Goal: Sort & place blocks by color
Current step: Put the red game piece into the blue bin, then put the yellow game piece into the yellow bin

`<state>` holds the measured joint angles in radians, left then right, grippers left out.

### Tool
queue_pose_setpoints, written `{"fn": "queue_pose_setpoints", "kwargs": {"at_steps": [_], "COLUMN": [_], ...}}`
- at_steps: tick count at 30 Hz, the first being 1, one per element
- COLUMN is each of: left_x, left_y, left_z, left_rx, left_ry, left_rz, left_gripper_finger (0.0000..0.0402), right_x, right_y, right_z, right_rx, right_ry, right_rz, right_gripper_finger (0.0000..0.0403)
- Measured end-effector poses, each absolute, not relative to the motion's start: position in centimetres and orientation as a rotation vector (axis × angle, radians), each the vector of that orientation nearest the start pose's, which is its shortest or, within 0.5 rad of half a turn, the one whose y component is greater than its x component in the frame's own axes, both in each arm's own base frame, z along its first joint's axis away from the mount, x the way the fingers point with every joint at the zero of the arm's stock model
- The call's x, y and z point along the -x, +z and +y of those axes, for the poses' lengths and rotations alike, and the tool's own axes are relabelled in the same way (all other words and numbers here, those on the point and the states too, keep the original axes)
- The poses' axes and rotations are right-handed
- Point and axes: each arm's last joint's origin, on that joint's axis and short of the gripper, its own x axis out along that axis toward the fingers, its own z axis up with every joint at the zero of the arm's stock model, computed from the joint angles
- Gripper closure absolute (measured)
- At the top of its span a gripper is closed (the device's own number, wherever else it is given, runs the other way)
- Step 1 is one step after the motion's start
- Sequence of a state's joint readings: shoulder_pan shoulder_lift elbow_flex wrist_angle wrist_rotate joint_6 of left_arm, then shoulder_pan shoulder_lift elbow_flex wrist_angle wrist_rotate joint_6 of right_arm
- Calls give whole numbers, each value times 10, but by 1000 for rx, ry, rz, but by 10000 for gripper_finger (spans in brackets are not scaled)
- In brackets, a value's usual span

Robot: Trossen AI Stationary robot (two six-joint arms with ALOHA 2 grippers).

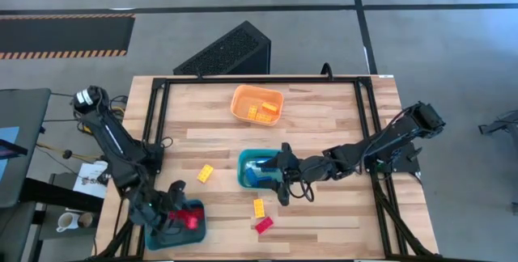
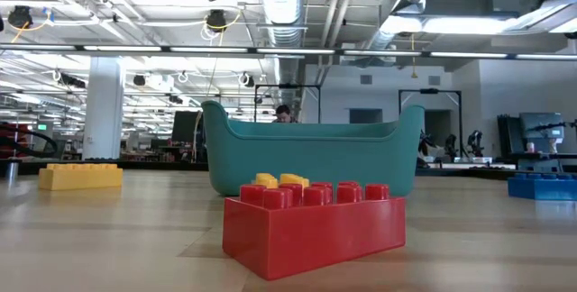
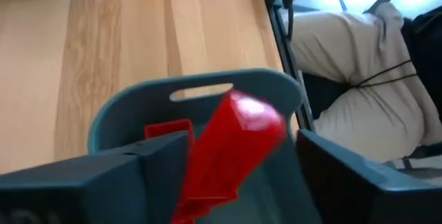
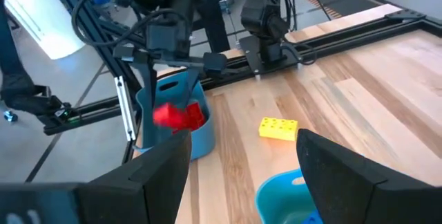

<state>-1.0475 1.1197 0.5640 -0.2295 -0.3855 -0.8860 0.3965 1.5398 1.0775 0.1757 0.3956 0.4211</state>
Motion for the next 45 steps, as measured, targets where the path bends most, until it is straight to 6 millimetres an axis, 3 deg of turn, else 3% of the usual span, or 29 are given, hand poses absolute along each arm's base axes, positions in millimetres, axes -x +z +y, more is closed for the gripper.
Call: {"fn": "queue_pose_setpoints", "kwargs": {"at_steps": [4, 7, 14, 18, 21, 30, 37, 41, 45], "left_x": [-118, -120, -122, -125, -134, -161, -185, -195, -202], "left_y": [196, 211, 260, 269, 258, 226, 201, 181, 166], "left_z": [-176, -174, -163, -152, -135, -85, -69, -69, -71], "left_rx": [320, 370, 188, 36, -14, 207, 247, 260, 308], "left_ry": [-303, -309, -283, -63, 105, 297, 450, 442, 528], "left_rz": [825, 792, 419, 267, 320, 704, 836, 974, 998], "left_gripper_finger": [102, 85, 96, 115, 131, 161, 146, 143, 142], "right_x": [-326, -326, -326, -325, -325, -324, -324, -323, -321], "right_y": [285, 285, 285, 284, 283, 281, 281, 279, 277], "right_z": [124, 124, 124, 124, 125, 127, 126, 127, 130], "right_rx": [-307, -304, -295, -292, -288, -286, -285, -277, -269], "right_ry": [-54, -55, -54, -55, -55, -57, -64, -66, -60], "right_rz": [261, 264, 264, 272, 281, 292, 296, 314, 335], "right_gripper_finger": [117, 117, 117, 117, 117, 117, 117, 117, 117]}}
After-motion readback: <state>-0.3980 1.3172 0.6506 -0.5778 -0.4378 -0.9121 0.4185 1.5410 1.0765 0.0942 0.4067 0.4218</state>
